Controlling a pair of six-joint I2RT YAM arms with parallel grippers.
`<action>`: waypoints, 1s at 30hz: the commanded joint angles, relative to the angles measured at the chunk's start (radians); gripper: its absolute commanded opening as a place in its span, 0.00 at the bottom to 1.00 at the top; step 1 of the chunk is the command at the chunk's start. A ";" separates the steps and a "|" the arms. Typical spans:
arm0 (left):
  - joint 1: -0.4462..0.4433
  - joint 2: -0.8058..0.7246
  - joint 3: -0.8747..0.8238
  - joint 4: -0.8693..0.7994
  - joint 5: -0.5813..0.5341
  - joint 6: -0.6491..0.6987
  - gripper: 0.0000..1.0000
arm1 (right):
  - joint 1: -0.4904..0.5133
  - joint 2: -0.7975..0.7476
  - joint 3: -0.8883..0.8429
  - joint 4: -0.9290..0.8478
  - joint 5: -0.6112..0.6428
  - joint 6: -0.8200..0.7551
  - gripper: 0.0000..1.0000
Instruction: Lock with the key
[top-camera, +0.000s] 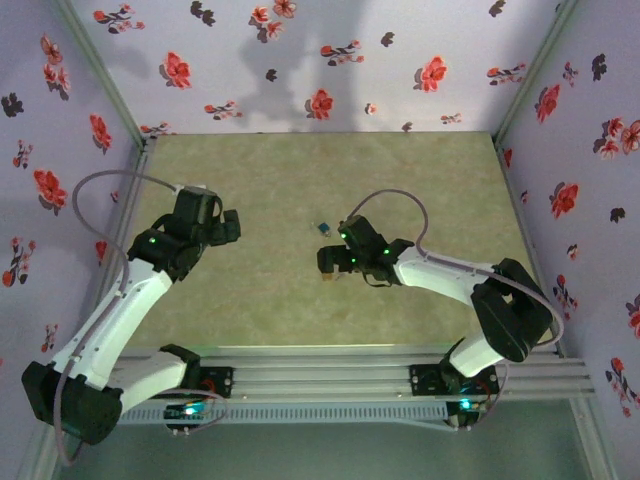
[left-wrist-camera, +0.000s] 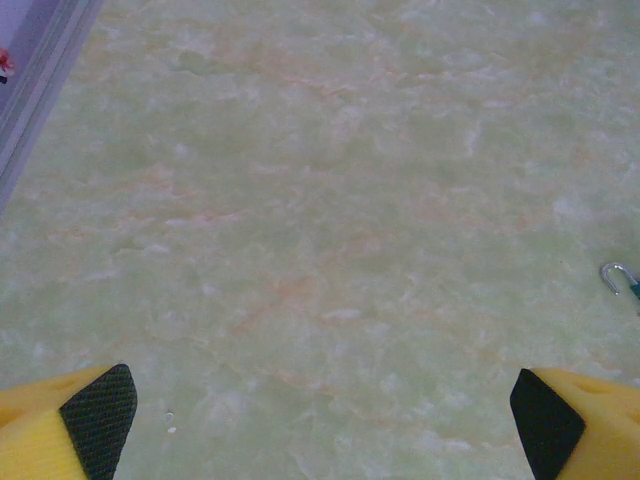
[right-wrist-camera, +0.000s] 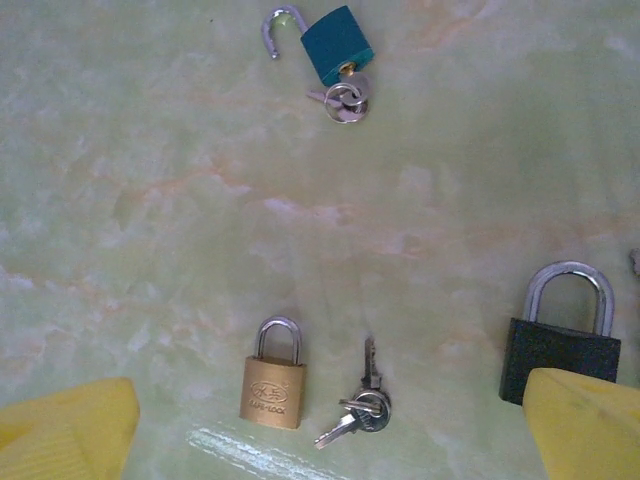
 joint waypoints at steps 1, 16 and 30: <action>0.008 -0.001 -0.003 0.002 0.000 0.002 1.00 | 0.007 -0.020 -0.012 0.010 0.062 -0.004 0.99; 0.007 -0.031 -0.051 0.055 0.019 -0.019 1.00 | 0.007 -0.075 -0.094 0.190 0.035 -0.070 0.99; -0.020 -0.073 -0.105 0.117 0.025 -0.016 1.00 | 0.019 -0.101 0.037 0.069 0.125 -0.130 0.99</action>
